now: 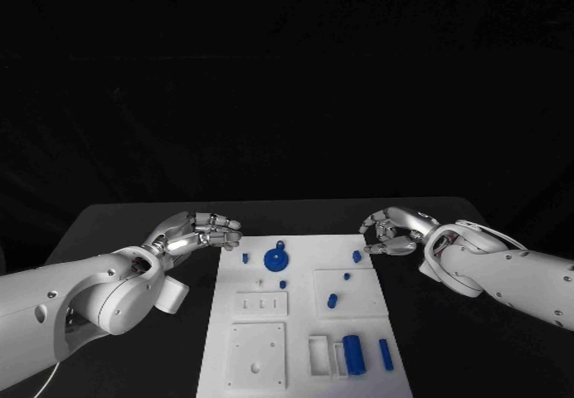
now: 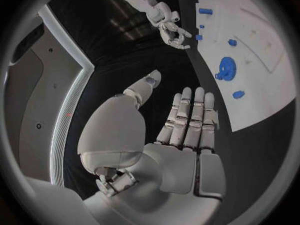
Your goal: Assemble the parts on the task board
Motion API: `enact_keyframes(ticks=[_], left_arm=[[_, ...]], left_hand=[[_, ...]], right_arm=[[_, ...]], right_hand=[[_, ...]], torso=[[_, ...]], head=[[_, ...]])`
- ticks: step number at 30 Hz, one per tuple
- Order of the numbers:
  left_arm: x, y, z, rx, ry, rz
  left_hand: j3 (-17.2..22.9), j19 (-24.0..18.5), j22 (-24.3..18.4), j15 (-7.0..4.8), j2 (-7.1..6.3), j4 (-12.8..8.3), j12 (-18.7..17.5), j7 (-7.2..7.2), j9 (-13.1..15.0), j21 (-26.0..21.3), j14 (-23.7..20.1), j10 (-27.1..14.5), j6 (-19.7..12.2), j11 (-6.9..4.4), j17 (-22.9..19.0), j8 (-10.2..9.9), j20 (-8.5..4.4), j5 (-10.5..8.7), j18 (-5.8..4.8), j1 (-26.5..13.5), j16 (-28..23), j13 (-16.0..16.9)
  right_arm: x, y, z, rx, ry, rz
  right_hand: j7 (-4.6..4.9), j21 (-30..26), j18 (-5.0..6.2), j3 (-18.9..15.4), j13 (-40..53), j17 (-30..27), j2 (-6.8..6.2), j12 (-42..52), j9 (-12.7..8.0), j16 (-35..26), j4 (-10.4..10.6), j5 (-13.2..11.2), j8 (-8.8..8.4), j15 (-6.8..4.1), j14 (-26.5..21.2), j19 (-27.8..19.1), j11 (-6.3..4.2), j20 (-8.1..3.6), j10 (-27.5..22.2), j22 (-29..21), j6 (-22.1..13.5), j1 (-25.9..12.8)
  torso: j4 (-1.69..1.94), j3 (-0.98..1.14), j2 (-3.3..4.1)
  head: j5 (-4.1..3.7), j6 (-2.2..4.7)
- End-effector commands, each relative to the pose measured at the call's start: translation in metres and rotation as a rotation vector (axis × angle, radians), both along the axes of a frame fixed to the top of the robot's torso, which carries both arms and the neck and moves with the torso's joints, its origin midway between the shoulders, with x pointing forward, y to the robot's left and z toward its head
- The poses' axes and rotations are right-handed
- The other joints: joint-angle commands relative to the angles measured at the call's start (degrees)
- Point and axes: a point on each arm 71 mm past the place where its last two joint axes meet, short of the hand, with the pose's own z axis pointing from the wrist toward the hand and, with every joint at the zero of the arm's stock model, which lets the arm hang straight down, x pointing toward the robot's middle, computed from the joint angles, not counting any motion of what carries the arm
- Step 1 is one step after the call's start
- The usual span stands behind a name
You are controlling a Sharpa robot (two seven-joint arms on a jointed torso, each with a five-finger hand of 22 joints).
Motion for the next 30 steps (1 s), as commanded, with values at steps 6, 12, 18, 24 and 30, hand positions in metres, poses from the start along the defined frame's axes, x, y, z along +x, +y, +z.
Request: enact_keyframes(ticks=[6, 12, 18, 24, 30], left_arm=[[0.000, -0.001, 0.002, -0.012, -0.012, -0.003], [0.000, -0.001, 0.002, -0.012, -0.011, -0.005], [0.001, 0.000, 0.002, -0.011, -0.010, -0.002], [0.001, -0.001, 0.002, -0.011, -0.008, -0.005], [0.001, -0.001, 0.002, -0.010, -0.007, -0.004]], left_hand=[[0.0, 0.5, 0.0, 0.13, 0.37, -0.4, 0.1, 0.21, -0.1, -0.1, 0.1, 0.5, 0.4, 0.05, -0.1, -0.1, -0.03, 0.37, 1.06, 0.0, 0.0, 0.0], [0.0, 0.5, 0.0, 0.13, 0.37, -0.5, 0.1, 0.21, -0.1, -0.2, 0.1, 0.6, 0.4, 0.04, -0.1, -0.1, -0.03, 0.37, 1.05, 0.0, 0.0, 0.0], [-0.1, 0.5, 0.0, 0.14, 0.37, -0.5, 0.0, 0.21, -0.1, -0.2, 0.1, 0.5, 0.4, 0.06, -0.1, -0.1, -0.02, 0.37, 1.03, 0.0, 0.0, 0.0], [-0.1, 0.5, 0.0, 0.14, 0.39, -0.5, 0.0, 0.21, -0.1, -0.2, 0.0, 0.5, 0.4, 0.07, -0.1, -0.1, -0.02, 0.36, 1.02, 0.0, -0.1, -0.1], [-0.1, 0.5, 0.0, 0.15, 0.40, -0.5, 0.0, 0.21, -0.1, -0.2, 0.0, 0.5, 0.4, 0.08, -0.1, -0.1, -0.01, 0.36, 1.00, -0.1, -0.1, -0.1]], right_arm=[[-0.004, 0.000, -0.021, -0.013, 0.069, 0.031], [-0.003, 0.003, -0.029, -0.017, 0.086, 0.034], [-0.003, 0.006, -0.033, -0.017, 0.093, 0.038], [-0.002, 0.010, -0.035, -0.016, 0.099, 0.043], [-0.002, 0.014, -0.039, -0.013, 0.108, 0.049]], right_hand=[[0.11, -0.4, 2.69, -0.7, -0.1, 0.1, 0.66, 0.1, 0.0, -0.5, -0.8, 0.8, 0.21, 0.23, -0.3, -0.7, 0.09, 0.12, -0.5, 0.2, 0.0, 0.2], [0.12, -0.5, 2.69, -1.0, -0.2, 0.1, 0.93, 0.1, 0.1, -0.6, -1.3, 1.2, 0.20, 0.25, -0.4, -0.7, 0.10, 0.22, -0.5, 0.2, 0.0, 0.4], [0.12, -0.5, 2.69, -1.2, -0.2, 0.1, 1.12, 0.1, 0.1, -0.7, -1.4, 1.3, 0.21, 0.26, -0.4, -0.7, 0.10, 0.28, -0.6, 0.3, 0.0, 0.3], [0.11, -0.6, 2.69, -1.5, -0.2, 0.1, 1.61, 0.2, 0.1, -0.7, -1.4, 1.0, 0.25, 0.25, -0.4, -0.7, 0.09, 0.37, -0.6, 0.3, 0.2, 0.0], [-0.10, -0.7, 2.69, -1.4, -0.3, 0.2, 2.91, 0.2, 0.2, -0.7, -1.1, -1.1, 0.54, 0.06, -0.3, -0.6, -0.12, 0.47, -0.5, 0.5, 0.9, -0.4]], torso=[[-0.01, -0.05, 0.04], [0.02, -0.12, 0.05], [0.09, -0.17, -0.03], [0.14, -0.25, -0.02], [0.07, -0.24, -0.06]], head=[[-0.01, -0.35], [-0.07, -0.25], [0.19, -0.56], [0.28, -0.56], [0.39, -0.67]])
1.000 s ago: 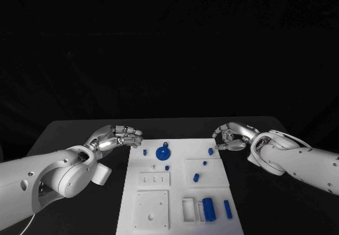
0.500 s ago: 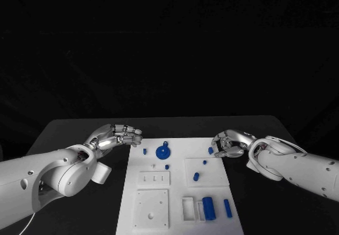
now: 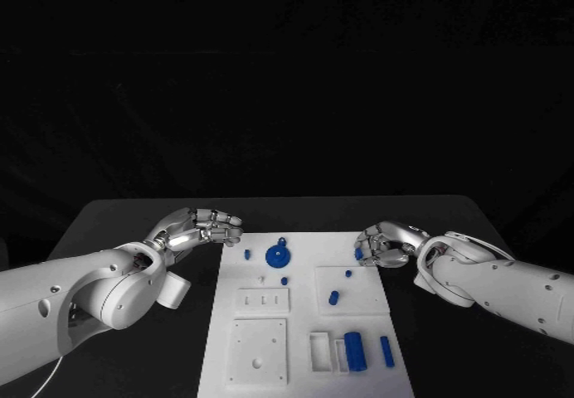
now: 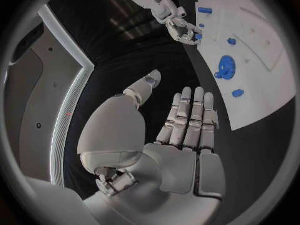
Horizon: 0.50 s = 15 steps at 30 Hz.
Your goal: Assemble the parts on the task board
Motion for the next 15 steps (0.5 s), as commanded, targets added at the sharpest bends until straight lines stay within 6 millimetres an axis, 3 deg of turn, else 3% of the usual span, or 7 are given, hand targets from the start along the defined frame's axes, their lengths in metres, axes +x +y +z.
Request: enact_keyframes(ticks=[1, 10, 15], left_arm=[[0.0000, -0.0012, 0.0020, -0.009, -0.007, -0.006], [-0.0002, -0.0012, 0.0018, -0.008, -0.004, -0.006], [0.0006, -0.0013, 0.0016, -0.006, -0.003, -0.004]], left_hand=[[0.1, 0.5, 0.0, 0.15, 0.40, -0.4, 0.0, 0.21, -0.1, -0.2, 0.1, 0.3, 0.4, -0.11, -0.1, -0.1, -0.02, 0.36, 0.34, -0.1, -0.1, -0.1], [0.1, 0.5, 0.0, 0.16, 0.41, -0.4, -0.1, 0.23, -0.1, -0.2, 0.0, 0.2, 0.3, -0.05, -0.1, -0.2, -0.02, 0.36, 0.32, -0.1, -0.1, -0.1], [0.1, 0.5, 0.0, 0.16, 0.43, -0.4, -0.2, 0.25, -0.1, -0.3, 0.0, 0.2, 0.3, -0.01, -0.1, -0.2, -0.02, 0.37, 0.32, -0.1, -0.1, -0.1]], right_arm=[[-0.0008, 0.0039, -0.0042, -0.002, 0.021, 0.023], [-0.0002, 0.0069, -0.0054, -0.004, 0.031, 0.027], [-0.0002, 0.0081, -0.0059, -0.009, 0.034, 0.031]], right_hand=[[0.27, -0.3, 2.68, 0.0, -0.1, 0.1, 1.17, 0.2, 0.1, -0.3, 0.3, -1.3, 0.25, -0.16, -0.1, -0.2, -0.23, 0.06, -0.2, 0.1, 0.8, 0.0], [-0.35, -0.5, 2.68, 3.3, -0.2, 0.3, 2.18, 0.2, 0.2, -0.5, 2.1, -7.4, 0.86, -0.71, 0.0, -0.1, -0.81, 0.07, -0.2, 0.4, 2.7, 0.5], [-0.74, -0.5, 2.68, 4.4, -0.2, 0.4, 2.10, 0.3, 0.4, -0.5, 2.5, -8.9, 1.41, -1.05, 0.1, -0.1, -1.18, 0.07, -0.1, 0.7, 4.0, 0.6]], torso=[[-0.05, 0.01, -0.02], [-0.07, 0.00, -0.01], [-0.06, 0.02, -0.02]], head=[[0.07, -0.04], [0.25, 0.03], [0.25, 0.09]])
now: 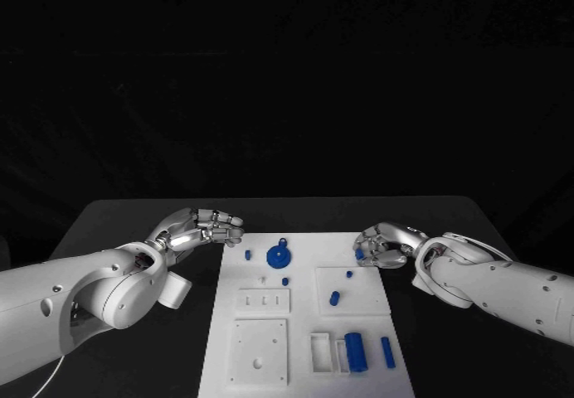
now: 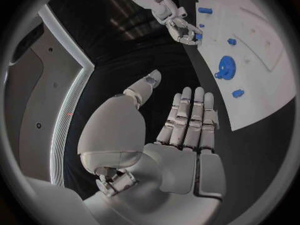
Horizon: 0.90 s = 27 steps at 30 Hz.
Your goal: Assemble the parts on the task board
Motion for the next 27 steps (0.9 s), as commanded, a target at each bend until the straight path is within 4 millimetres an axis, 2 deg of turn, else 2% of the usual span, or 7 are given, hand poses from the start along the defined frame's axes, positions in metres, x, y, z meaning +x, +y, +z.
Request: enact_keyframes(ticks=[1, 6, 12, 23, 25, 27], left_arm=[[0.0006, -0.0015, 0.0017, -0.007, -0.005, -0.005], [0.0004, -0.0018, 0.0017, -0.007, -0.004, -0.006], [0.0005, -0.0012, 0.0016, -0.006, -0.004, -0.003], [0.0006, -0.0011, 0.0016, -0.006, -0.003, -0.003], [0.0005, -0.0015, 0.0016, -0.006, -0.003, -0.004], [0.0006, -0.0016, 0.0015, -0.006, -0.002, -0.004]], left_hand=[[0.0, 0.5, 0.0, 0.16, 0.43, -0.3, -0.2, 0.26, -0.1, -0.3, 0.0, 0.1, 0.3, 0.00, -0.1, -0.2, -0.03, 0.37, 0.35, -0.1, -0.1, -0.1], [0.0, 0.5, 0.0, 0.16, 0.44, -0.3, -0.2, 0.27, -0.1, -0.3, 0.0, 0.1, 0.3, 0.03, -0.1, -0.2, -0.03, 0.37, 0.35, -0.1, -0.1, -0.1], [0.0, 0.5, 0.0, 0.17, 0.46, -0.3, -0.3, 0.29, -0.1, -0.3, 0.0, 0.1, 0.3, 0.07, -0.1, -0.2, -0.03, 0.37, 0.34, -0.1, -0.1, -0.1], [0.0, 0.5, 0.0, 0.17, 0.45, -0.3, -0.3, 0.30, -0.1, -0.3, 0.0, 0.0, 0.2, 0.09, -0.1, -0.3, -0.03, 0.37, 0.34, -0.1, -0.1, -0.1], [0.0, 0.5, 0.0, 0.17, 0.46, -0.3, -0.3, 0.30, -0.1, -0.3, 0.0, 0.0, 0.2, 0.09, -0.1, -0.3, -0.03, 0.37, 0.34, -0.1, -0.1, -0.1], [0.0, 0.5, 0.0, 0.17, 0.47, -0.3, -0.3, 0.30, -0.1, -0.3, 0.0, 0.0, 0.2, 0.09, -0.1, -0.3, -0.03, 0.37, 0.34, -0.1, -0.1, -0.1]], right_arm=[[-0.0014, 0.0027, -0.0046, -0.015, 0.030, 0.021], [-0.0012, 0.0028, -0.0047, -0.017, 0.030, 0.020], [-0.0010, 0.0013, -0.0047, -0.020, 0.028, 0.015], [-0.0008, 0.0017, -0.0038, -0.017, 0.016, 0.010], [-0.0007, 0.0022, -0.0034, -0.016, 0.010, 0.007], [-0.0007, 0.0027, -0.0029, -0.017, 0.002, 0.005]], right_hand=[[0.78, -0.2, 2.68, 0.7, -0.1, 0.1, 0.48, 0.3, 0.1, -0.2, 0.0, -0.9, 0.39, -0.51, 0.0, -0.1, -0.56, 0.05, 0.2, 0.1, 2.0, 0.4], [0.45, -0.2, 2.68, 1.8, -0.1, 0.2, 0.60, 0.2, 0.3, -0.3, 0.3, -2.9, 0.74, -0.82, 0.0, -0.1, -0.88, 0.03, 0.2, 0.3, 3.0, 0.7], [0.18, -0.3, 2.68, 3.3, -0.1, 0.3, 0.63, 0.2, 0.4, -0.4, 0.7, -4.7, 0.94, -1.05, 0.1, -0.1, -1.13, 0.02, 0.2, 0.6, 3.8, 0.9], [0.04, -0.3, 2.68, 4.1, -0.1, 0.4, 0.63, 0.2, 0.5, -0.4, 1.0, -5.5, 1.09, -1.19, 0.1, 0.0, -1.26, -0.01, 0.3, 0.7, 4.3, 1.0], [-0.11, -0.4, 2.68, 5.2, -0.2, 0.5, 0.68, 0.2, 0.6, -0.4, 1.3, -7.2, 1.23, -1.32, 0.1, 0.1, -1.40, -0.07, 0.3, 0.8, 4.7, 1.3], [-0.16, -0.4, 2.68, 5.7, -0.2, 0.5, 0.68, 0.2, 0.6, -0.4, 1.6, -7.6, 1.26, -1.37, 0.1, 0.1, -1.46, -0.08, 0.4, 0.8, 4.9, 1.4]], torso=[[0.02, 0.03, 0.00], [-0.09, 0.04, -0.01], [0.02, 0.04, -0.02], [-0.04, 0.06, -0.04], [-0.04, 0.04, -0.05], [-0.04, 0.04, -0.05]], head=[[-0.01, 0.07], [0.12, 0.07], [0.04, -0.03], [0.17, 0.02], [0.17, 0.08], [0.17, 0.08]])
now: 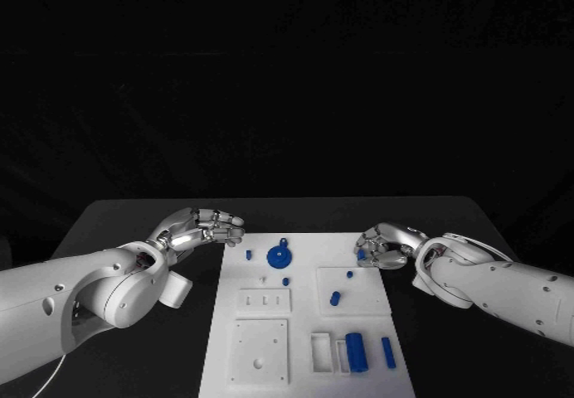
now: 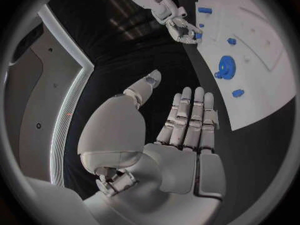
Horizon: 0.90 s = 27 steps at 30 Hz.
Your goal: Assemble the parts on the task board
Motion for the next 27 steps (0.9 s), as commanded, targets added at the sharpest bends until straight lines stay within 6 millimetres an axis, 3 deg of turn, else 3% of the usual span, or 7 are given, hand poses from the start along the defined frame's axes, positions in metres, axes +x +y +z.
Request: enact_keyframes(ticks=[1, 8, 12, 25, 27], left_arm=[[0.000, -0.002, 0.002, -0.007, -0.003, -0.007], [0.000, -0.002, 0.001, -0.002, 0.000, -0.012], [0.001, -0.003, 0.001, 0.001, 0.007, -0.020], [0.001, -0.014, -0.002, 0.029, 0.038, -0.040], [0.001, -0.016, -0.004, 0.041, 0.054, -0.045]], left_hand=[[0.0, 0.5, 0.0, 0.17, 0.48, -0.3, -0.3, 0.30, -0.1, -0.3, 0.0, 0.0, 0.2, 0.09, -0.1, -0.3, -0.03, 0.37, 0.40, -0.1, -0.1, -0.1], [-0.1, 1.2, 0.1, -0.21, 1.02, -0.5, 0.3, 0.79, 0.1, -0.1, 1.5, 1.9, 1.6, -0.06, 0.2, 0.2, -0.33, 0.36, 0.49, -0.3, 0.7, 0.2], [-0.3, 2.4, 0.3, -0.88, 1.35, -0.7, 0.7, 0.26, 0.1, 0.5, 3.1, 3.4, 2.9, -0.43, 0.7, 0.6, -0.86, 0.36, 0.66, -0.6, 1.7, 0.3], [-1.0, 6.0, 0.8, -3.06, 2.44, -0.6, 2.0, -1.03, -0.1, 2.1, 7.5, 8.4, 6.5, -2.39, 2.7, 1.3, -2.80, 0.25, 0.66, -2.6, 4.6, 0.9], [-1.3, 7.3, 1.0, -3.90, 2.39, -0.2, 2.7, -1.16, -0.1, 2.8, 9.3, 9.8, 6.8, -3.04, 3.4, 1.3, -3.30, 0.10, 0.88, -3.3, 5.8, 1.3]], right_arm=[[-0.001, 0.002, -0.002, -0.015, -0.004, 0.001], [-0.002, 0.005, 0.000, -0.040, -0.031, -0.013], [-0.002, 0.010, 0.005, -0.062, -0.049, -0.008], [0.001, 0.045, 0.047, -0.129, -0.134, -0.014], [0.001, 0.053, 0.054, -0.139, -0.147, -0.011]], right_hand=[[0.58, -0.4, 2.56, 1.0, -0.1, 0.1, -0.03, 0.1, 0.2, -0.2, 0.4, -0.8, 0.28, -0.59, 0.0, 0.2, -0.39, -0.20, 0.1, 0.1, 1.4, 0.7], [0.28, -0.4, 2.56, 3.1, -0.1, 0.2, -0.20, 0.1, 0.4, -0.2, 1.4, -1.4, 0.59, -0.87, 0.1, 0.4, -0.69, -0.33, 0.3, 0.3, 2.3, 1.0], [0.20, -0.3, 2.56, 3.3, -0.1, 0.3, -0.53, 0.2, 0.4, -0.1, 1.5, -1.4, 0.68, -0.94, 0.1, 0.5, -0.77, -0.41, 0.4, 0.4, 2.5, 0.9], [-0.03, -0.3, 2.56, 3.8, 0.0, 0.5, -1.68, 0.2, 0.6, 0.0, 2.0, -1.4, 0.88, -1.16, 0.2, 0.8, -0.99, -0.69, 0.6, 0.6, 3.0, 0.6], [-0.03, -0.3, 2.56, 3.8, 0.0, 0.5, -1.75, 0.2, 0.6, 0.0, 2.0, -1.4, 0.88, -1.16, 0.2, 0.8, -1.00, -0.71, 0.6, 0.6, 3.0, 0.6]], torso=[[-0.01, -0.03, 0.01], [0.04, -0.05, 0.01], [-0.01, -0.05, -0.05], [-0.03, -0.12, -0.15], [-0.04, -0.12, -0.16]], head=[[0.02, 0.11], [0.01, 0.15], [0.05, 0.22], [0.19, 0.78], [0.19, 0.87]])
